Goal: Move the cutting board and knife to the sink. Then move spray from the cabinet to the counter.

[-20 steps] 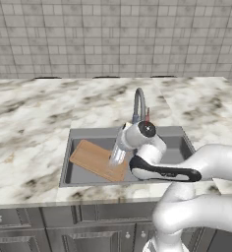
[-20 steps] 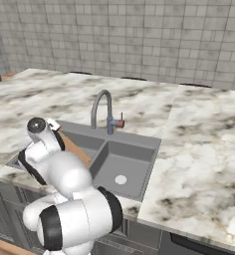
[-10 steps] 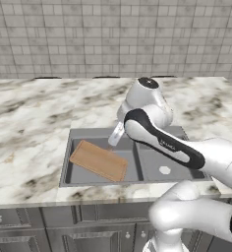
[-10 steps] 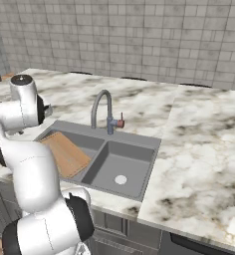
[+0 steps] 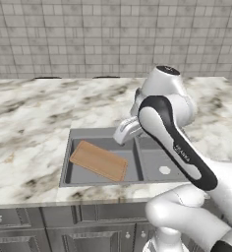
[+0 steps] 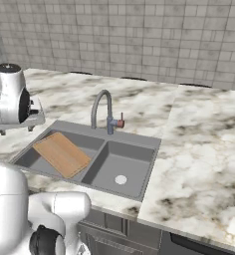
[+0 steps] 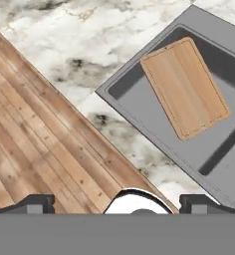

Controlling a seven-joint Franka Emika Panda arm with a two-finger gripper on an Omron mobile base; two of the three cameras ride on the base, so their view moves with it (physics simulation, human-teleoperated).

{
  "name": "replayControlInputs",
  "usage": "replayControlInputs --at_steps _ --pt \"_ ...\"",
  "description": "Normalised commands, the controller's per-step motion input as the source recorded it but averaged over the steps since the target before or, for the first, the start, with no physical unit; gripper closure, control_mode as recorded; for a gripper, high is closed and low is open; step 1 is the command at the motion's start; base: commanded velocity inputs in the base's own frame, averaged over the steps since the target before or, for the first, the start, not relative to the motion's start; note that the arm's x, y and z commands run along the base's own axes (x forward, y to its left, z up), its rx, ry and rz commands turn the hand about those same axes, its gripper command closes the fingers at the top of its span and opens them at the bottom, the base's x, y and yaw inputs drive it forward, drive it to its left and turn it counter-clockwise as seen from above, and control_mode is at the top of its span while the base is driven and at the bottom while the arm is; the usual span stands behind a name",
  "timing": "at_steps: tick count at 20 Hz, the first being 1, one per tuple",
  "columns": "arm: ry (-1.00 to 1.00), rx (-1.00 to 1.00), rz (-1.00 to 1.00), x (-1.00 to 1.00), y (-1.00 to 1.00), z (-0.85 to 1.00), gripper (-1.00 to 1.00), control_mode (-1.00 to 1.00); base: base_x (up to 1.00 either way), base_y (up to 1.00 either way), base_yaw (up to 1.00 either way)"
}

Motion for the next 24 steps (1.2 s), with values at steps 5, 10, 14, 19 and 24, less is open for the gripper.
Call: replayControlInputs --at_steps 5,10,14,19,24 --pt "0.0 0.02 -0.35 -0.73 -0.14 -0.02 -1.0 -1.0 0.0 0.0 0.0" --pt "0.0 0.0 -0.23 -0.09 -0.1 -0.06 -1.0 -1.0 0.0 0.0 0.0" --pt "0.0 0.0 0.0 0.0 0.0 0.0 -1.0 1.0 -0.71 -0.08 -0.14" --pt "0.0 0.0 0.0 0.0 0.0 0.0 -1.0 1.0 -1.0 -0.05 -0.07" --pt "0.0 0.0 0.0 0.0 0.0 0.0 -1.0 1.0 -0.69 0.21 0.57"
